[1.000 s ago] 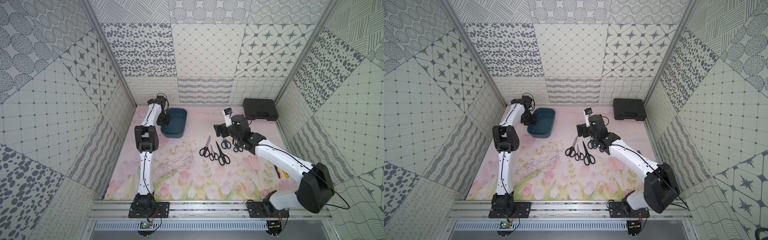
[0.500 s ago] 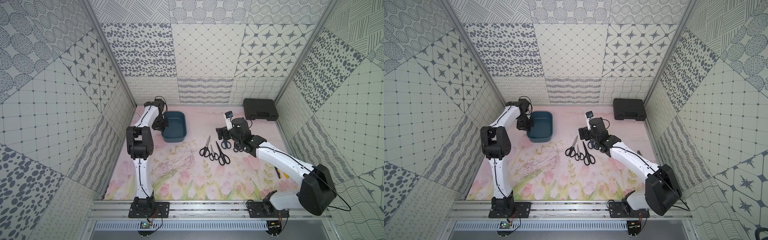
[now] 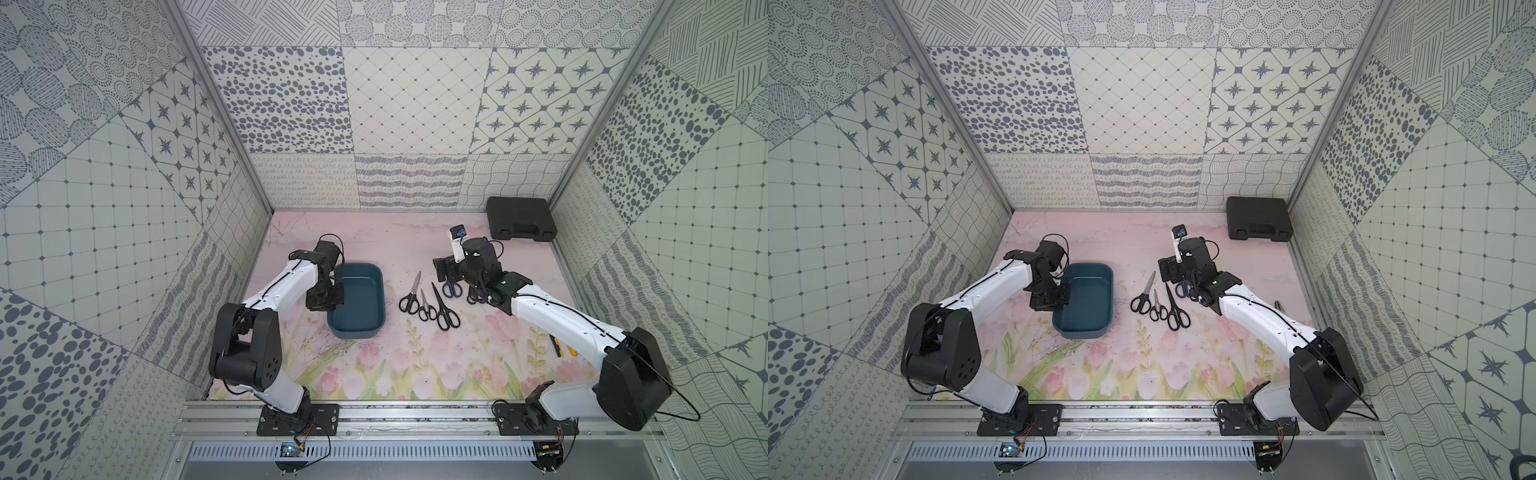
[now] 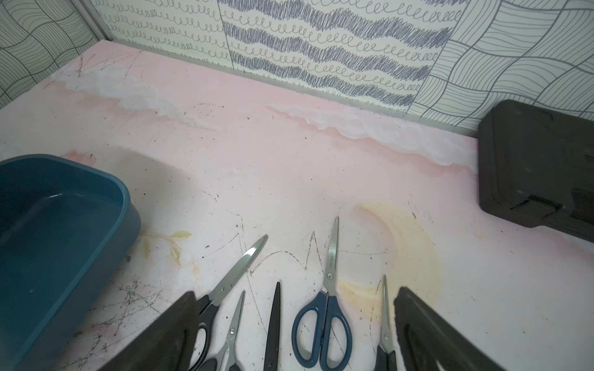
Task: Put the scissors into the storage box
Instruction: Move the storage box to the center of the board.
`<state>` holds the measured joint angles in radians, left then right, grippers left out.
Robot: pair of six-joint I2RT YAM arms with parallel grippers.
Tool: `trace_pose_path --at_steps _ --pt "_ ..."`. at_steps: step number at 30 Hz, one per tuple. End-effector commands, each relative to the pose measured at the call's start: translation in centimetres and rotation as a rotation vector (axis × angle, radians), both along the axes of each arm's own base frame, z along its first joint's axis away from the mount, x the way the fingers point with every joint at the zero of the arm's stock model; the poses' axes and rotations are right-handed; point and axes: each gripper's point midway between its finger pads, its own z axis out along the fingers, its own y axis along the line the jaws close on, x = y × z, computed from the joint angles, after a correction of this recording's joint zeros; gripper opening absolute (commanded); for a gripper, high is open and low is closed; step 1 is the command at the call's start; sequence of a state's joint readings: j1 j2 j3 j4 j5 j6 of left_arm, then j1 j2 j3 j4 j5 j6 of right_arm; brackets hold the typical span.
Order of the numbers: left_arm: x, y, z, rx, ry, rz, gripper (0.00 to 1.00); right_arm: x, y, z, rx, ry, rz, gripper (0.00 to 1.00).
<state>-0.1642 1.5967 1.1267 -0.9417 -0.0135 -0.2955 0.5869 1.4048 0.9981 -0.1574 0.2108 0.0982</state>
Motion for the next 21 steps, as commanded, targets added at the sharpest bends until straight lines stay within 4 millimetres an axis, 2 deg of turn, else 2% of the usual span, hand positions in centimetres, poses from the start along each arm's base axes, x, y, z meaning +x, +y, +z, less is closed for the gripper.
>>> trace_pose_path --at_steps 1,8,10,13,17,21 --pt "-0.1 -1.9 -2.2 -0.050 -0.020 0.026 0.00 1.0 0.9 0.4 0.043 -0.018 0.003 0.96" --pt "0.9 -2.0 -3.7 -0.033 -0.017 0.026 0.00 0.9 1.0 -0.3 0.056 0.002 -0.001 0.96" --pt "1.2 -1.8 -3.9 -0.013 -0.012 0.021 0.10 0.8 0.9 -0.4 0.051 0.002 -0.001 0.96" --pt "1.6 -1.3 -4.2 0.016 -0.018 0.018 0.18 0.7 0.6 -0.6 0.040 0.004 -0.004 0.97" --pt "2.4 -0.9 -4.4 0.053 -0.028 0.012 0.18 0.7 0.6 -0.8 0.037 0.006 -0.002 0.97" --pt "3.0 -0.8 -4.3 0.066 -0.029 0.004 0.24 0.6 0.6 -0.7 0.037 0.005 0.001 0.97"
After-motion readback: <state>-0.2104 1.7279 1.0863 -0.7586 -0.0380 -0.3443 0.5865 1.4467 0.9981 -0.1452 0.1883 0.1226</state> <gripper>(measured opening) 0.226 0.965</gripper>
